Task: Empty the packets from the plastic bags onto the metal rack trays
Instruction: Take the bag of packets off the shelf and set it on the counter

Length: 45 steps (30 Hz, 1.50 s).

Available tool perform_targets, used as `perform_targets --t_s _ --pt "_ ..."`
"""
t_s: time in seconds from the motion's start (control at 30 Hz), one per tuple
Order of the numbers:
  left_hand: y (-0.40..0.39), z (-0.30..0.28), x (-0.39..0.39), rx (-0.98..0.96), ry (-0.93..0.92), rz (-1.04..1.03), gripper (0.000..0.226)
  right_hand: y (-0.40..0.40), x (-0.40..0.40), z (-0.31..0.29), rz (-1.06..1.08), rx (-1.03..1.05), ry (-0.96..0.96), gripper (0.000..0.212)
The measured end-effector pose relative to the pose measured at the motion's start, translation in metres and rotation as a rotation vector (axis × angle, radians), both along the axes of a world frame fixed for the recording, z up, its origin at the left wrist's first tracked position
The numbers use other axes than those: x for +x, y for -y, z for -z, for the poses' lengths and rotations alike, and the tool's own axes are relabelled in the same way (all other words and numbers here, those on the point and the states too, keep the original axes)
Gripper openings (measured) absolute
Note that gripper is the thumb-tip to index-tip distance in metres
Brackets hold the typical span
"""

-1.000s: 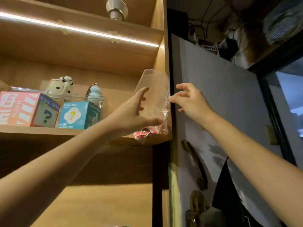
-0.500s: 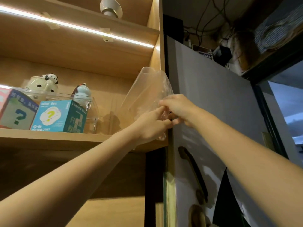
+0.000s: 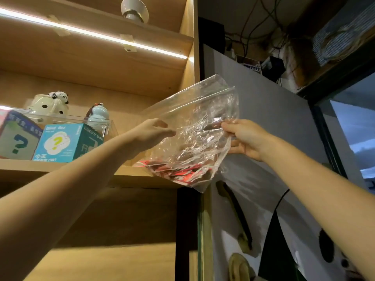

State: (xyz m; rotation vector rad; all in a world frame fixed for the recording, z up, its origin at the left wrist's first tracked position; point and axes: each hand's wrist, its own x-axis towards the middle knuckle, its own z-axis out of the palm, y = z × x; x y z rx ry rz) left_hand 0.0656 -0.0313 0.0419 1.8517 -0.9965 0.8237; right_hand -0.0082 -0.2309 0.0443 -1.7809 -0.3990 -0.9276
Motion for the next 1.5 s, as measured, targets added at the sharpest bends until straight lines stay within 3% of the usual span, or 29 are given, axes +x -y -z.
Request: perform_targets --t_s 0.17,0.27,0.33,0.43,0.53,0.6,0.7,0.77,0.87,1.0,1.17,1.37,1.5 --pt "-0.003 0.003 0.023 -0.043 -0.152 -0.111 0.080 0.014 0.001 0.001 -0.003 0.083 0.001 0.014" --pt "-0.003 0.003 0.033 -0.106 -0.218 -0.086 0.090 0.024 0.001 0.000 0.032 0.149 0.053 0.016" --pt "-0.004 0.001 0.039 -0.068 -0.212 -0.041 0.080 0.031 0.003 -0.001 0.031 0.201 0.092 0.016" --pt "-0.002 0.006 0.037 0.029 -0.174 0.123 0.035 0.041 0.004 0.001 0.054 0.225 0.107 0.024" --pt "0.005 0.011 0.042 -0.106 -0.143 0.252 0.052 0.048 0.008 0.006 0.013 0.269 0.121 0.028" --pt "0.009 0.014 0.042 -0.228 -0.135 0.323 0.039 0.053 0.009 0.008 -0.028 0.304 0.128 0.025" --pt "0.013 0.016 0.037 -0.302 -0.177 0.391 0.048 0.056 0.009 0.013 -0.080 0.346 0.119 0.023" --pt "0.012 0.015 0.032 -0.338 -0.180 0.411 0.038 0.056 0.008 0.014 -0.100 0.349 0.105 0.023" --pt "0.008 0.015 0.025 -0.354 -0.215 0.431 0.027 0.053 0.002 0.016 -0.087 0.322 0.098 0.023" --pt "-0.004 0.016 0.014 -0.373 -0.213 0.446 0.043 0.046 -0.008 0.017 -0.091 0.319 0.086 0.022" --pt "-0.020 0.028 -0.011 -0.379 -0.251 0.469 0.028 0.032 -0.029 0.028 -0.200 0.343 0.045 0.021" --pt "-0.040 0.066 -0.045 -0.400 -0.362 0.486 0.007 0.014 -0.062 0.066 -0.284 0.364 -0.047 0.023" --pt "-0.056 0.108 -0.067 -0.417 -0.427 0.458 0.014 0.001 -0.082 0.103 -0.344 0.382 -0.098 0.024"
